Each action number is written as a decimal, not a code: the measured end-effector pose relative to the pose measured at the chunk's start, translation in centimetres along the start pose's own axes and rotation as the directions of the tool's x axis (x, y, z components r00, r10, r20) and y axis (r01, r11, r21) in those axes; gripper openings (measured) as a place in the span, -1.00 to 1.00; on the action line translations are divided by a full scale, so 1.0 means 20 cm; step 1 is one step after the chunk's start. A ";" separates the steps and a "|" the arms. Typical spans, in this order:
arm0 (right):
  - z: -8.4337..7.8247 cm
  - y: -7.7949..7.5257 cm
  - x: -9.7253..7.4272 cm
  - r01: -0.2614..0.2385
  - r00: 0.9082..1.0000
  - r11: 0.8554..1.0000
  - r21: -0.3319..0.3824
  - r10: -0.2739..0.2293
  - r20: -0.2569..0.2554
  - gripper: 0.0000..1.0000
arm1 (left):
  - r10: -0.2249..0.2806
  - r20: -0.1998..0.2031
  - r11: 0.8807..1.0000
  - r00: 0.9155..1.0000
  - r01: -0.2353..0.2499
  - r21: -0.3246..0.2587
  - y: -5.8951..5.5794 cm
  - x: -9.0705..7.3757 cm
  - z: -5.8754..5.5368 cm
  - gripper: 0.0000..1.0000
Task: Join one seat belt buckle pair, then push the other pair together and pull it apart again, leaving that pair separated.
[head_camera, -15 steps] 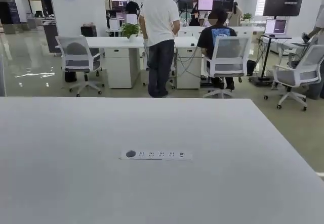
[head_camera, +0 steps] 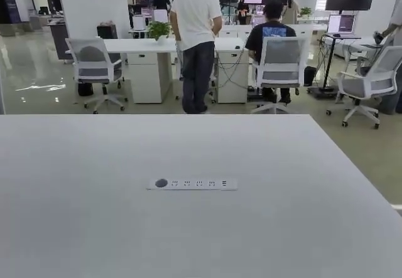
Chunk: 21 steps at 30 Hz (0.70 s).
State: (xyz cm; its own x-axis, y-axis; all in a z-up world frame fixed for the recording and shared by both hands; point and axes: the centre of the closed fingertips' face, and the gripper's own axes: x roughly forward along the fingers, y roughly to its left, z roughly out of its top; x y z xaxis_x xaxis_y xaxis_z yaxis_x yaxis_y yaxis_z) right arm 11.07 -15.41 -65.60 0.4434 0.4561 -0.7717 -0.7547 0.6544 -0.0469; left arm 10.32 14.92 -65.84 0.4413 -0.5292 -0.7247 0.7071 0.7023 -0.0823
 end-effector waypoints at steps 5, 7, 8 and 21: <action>0.00 0.00 -0.01 0.005 1.000 1.000 0.018 -0.005 0.002 0.95 | 0.000 0.006 1.000 1.000 0.000 0.005 -0.01 -0.01 0.01 0.91; -0.01 0.00 -0.01 0.004 1.000 1.000 0.016 -0.004 0.000 0.94 | 0.001 0.006 1.000 1.000 -0.001 0.001 -0.01 -0.01 0.01 0.91; -0.01 0.00 -0.01 0.003 1.000 1.000 0.014 -0.003 -0.002 0.93 | 0.002 0.005 1.000 1.000 -0.002 0.001 -0.01 -0.01 0.01 0.90; 0.00 0.01 -0.01 0.000 1.000 1.000 0.005 0.000 0.025 0.85 | -0.016 0.004 0.999 1.000 0.016 0.033 -0.04 0.01 0.03 0.87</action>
State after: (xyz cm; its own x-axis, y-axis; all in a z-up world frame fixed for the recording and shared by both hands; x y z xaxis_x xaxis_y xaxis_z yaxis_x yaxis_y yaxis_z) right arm 10.83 -15.32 -65.42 0.4555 0.4710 -0.7554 -0.7522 0.6575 -0.0436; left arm 10.11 13.94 -65.40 0.4318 -0.5423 -0.7207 0.7321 0.6775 -0.0711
